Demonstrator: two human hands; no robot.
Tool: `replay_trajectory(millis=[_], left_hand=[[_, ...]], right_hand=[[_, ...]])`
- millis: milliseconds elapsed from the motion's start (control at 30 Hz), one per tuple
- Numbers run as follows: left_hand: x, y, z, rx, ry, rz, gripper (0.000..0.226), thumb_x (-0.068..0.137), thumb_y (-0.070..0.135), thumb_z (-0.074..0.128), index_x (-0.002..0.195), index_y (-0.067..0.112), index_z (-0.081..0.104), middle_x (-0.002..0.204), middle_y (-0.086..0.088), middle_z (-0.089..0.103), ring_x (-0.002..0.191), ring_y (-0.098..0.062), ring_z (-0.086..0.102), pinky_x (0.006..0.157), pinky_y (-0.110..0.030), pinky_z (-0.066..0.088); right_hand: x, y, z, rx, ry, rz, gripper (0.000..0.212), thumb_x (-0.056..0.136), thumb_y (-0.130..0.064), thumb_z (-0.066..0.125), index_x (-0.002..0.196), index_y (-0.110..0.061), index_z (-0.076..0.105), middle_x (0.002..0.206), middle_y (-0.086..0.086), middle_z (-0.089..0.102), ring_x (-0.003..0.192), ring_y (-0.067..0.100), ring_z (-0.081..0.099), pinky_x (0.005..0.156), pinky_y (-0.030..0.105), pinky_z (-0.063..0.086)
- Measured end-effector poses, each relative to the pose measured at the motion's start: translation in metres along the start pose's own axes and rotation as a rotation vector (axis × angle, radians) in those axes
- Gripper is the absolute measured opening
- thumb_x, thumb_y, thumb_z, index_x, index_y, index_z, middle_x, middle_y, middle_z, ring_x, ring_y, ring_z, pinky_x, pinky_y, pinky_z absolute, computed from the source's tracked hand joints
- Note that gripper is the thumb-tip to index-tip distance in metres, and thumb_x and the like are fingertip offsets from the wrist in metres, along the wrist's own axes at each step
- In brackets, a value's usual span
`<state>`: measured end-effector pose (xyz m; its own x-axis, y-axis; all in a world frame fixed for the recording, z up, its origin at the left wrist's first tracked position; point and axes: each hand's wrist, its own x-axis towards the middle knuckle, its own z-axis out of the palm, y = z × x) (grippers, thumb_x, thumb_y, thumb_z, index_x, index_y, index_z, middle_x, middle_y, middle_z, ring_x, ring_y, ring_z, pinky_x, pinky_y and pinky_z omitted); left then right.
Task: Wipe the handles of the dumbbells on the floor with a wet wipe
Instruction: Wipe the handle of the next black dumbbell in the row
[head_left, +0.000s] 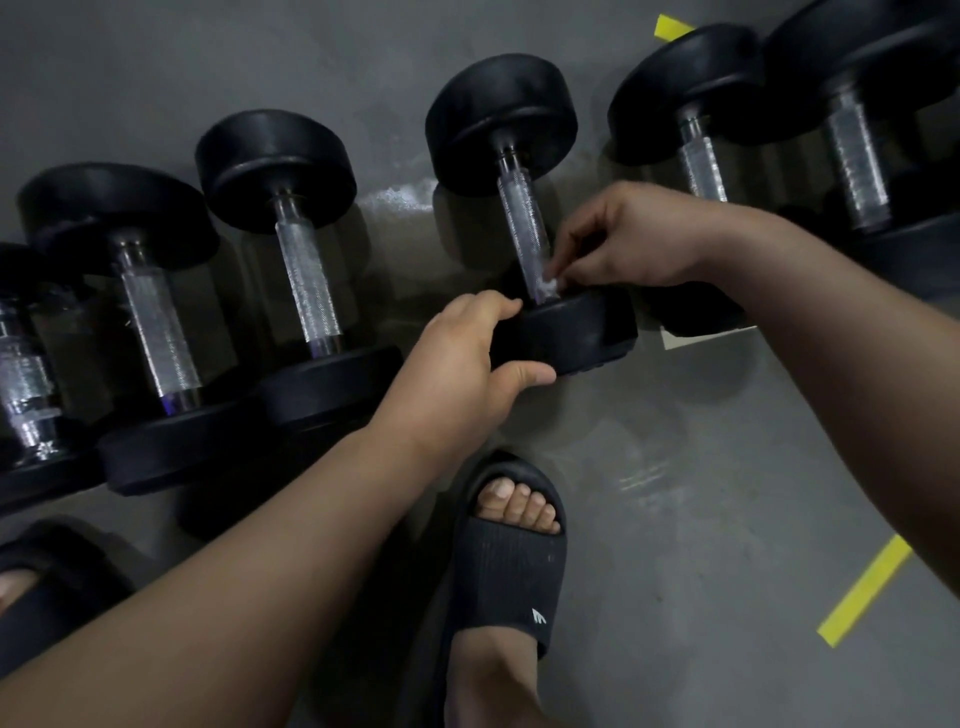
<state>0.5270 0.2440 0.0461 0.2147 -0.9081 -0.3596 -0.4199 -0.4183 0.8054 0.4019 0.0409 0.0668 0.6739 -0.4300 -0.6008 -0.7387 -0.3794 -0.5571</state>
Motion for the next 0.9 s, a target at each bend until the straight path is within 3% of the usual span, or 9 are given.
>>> replay_trajectory(millis=[67,167,300,433,500,733,833,900], left_hand=[[0.004,0.005,0.000,0.023,0.002,-0.006,0.066,0.082,0.041,0.081,0.138,0.019,0.054,0.126,0.007,0.055,0.115,-0.011,0.051,0.093,-0.020,0.040],[0.008,0.014,0.003,0.038,-0.002,-0.022,0.064,0.080,0.043,0.083,0.133,0.020,0.056,0.116,0.003,0.056,0.108,-0.017,0.053,0.092,-0.029,0.046],[0.015,0.021,0.004,0.086,-0.033,-0.015,0.061,0.079,0.046,0.082,0.128,0.021,0.056,0.108,0.003,0.054,0.104,-0.022,0.053,0.090,-0.035,0.047],[0.018,0.021,0.004,0.111,-0.053,0.004,0.062,0.078,0.049,0.082,0.127,0.021,0.055,0.109,0.006,0.052,0.107,-0.023,0.052,0.093,-0.036,0.047],[0.018,0.021,0.003,0.109,-0.054,0.007,0.061,0.078,0.049,0.082,0.126,0.021,0.055,0.109,0.006,0.052,0.107,-0.024,0.053,0.093,-0.037,0.048],[0.016,0.018,0.001,0.104,-0.046,0.010,0.060,0.078,0.047,0.082,0.125,0.020,0.056,0.107,0.004,0.054,0.105,-0.023,0.054,0.090,-0.035,0.047],[0.015,0.017,0.003,0.088,-0.037,0.003,0.059,0.077,0.047,0.083,0.124,0.022,0.057,0.107,0.005,0.054,0.104,-0.022,0.054,0.087,-0.032,0.046],[0.015,0.017,0.004,0.065,-0.022,-0.009,0.057,0.076,0.047,0.084,0.122,0.024,0.058,0.109,0.007,0.055,0.107,-0.020,0.054,0.089,-0.033,0.047]], right_hand=[[0.002,0.000,0.001,0.094,0.088,-0.018,0.010,0.082,-0.014,0.082,0.089,-0.021,0.079,0.079,-0.003,0.076,0.071,0.003,0.065,0.070,0.018,0.051],[0.001,0.006,0.003,0.149,0.148,-0.005,0.009,0.083,-0.012,0.081,0.090,-0.017,0.077,0.076,-0.005,0.075,0.066,-0.002,0.063,0.066,0.011,0.049],[-0.006,0.013,0.006,0.051,0.105,-0.010,0.014,0.084,-0.013,0.079,0.093,-0.021,0.072,0.090,-0.005,0.074,0.079,0.004,0.066,0.077,0.021,0.052],[-0.001,0.013,0.008,0.192,0.231,-0.013,0.017,0.083,-0.001,0.075,0.090,-0.016,0.070,0.084,0.007,0.072,0.070,0.011,0.064,0.067,0.024,0.054],[-0.001,0.014,0.010,0.245,0.267,-0.010,0.014,0.085,-0.001,0.074,0.092,-0.014,0.074,0.080,0.004,0.073,0.068,0.010,0.066,0.068,0.025,0.057],[-0.009,0.014,0.005,0.140,0.148,0.015,0.019,0.079,-0.026,0.085,0.097,-0.028,0.077,0.088,-0.010,0.073,0.073,-0.006,0.061,0.072,0.016,0.051],[0.002,0.010,0.007,0.135,0.238,-0.016,0.013,0.080,-0.015,0.084,0.089,-0.021,0.077,0.068,-0.019,0.069,0.062,-0.011,0.058,0.064,0.008,0.042],[0.012,0.006,0.007,0.192,0.350,-0.058,0.014,0.081,-0.013,0.083,0.093,-0.009,0.078,0.070,-0.015,0.069,0.063,-0.011,0.059,0.064,0.006,0.042]])
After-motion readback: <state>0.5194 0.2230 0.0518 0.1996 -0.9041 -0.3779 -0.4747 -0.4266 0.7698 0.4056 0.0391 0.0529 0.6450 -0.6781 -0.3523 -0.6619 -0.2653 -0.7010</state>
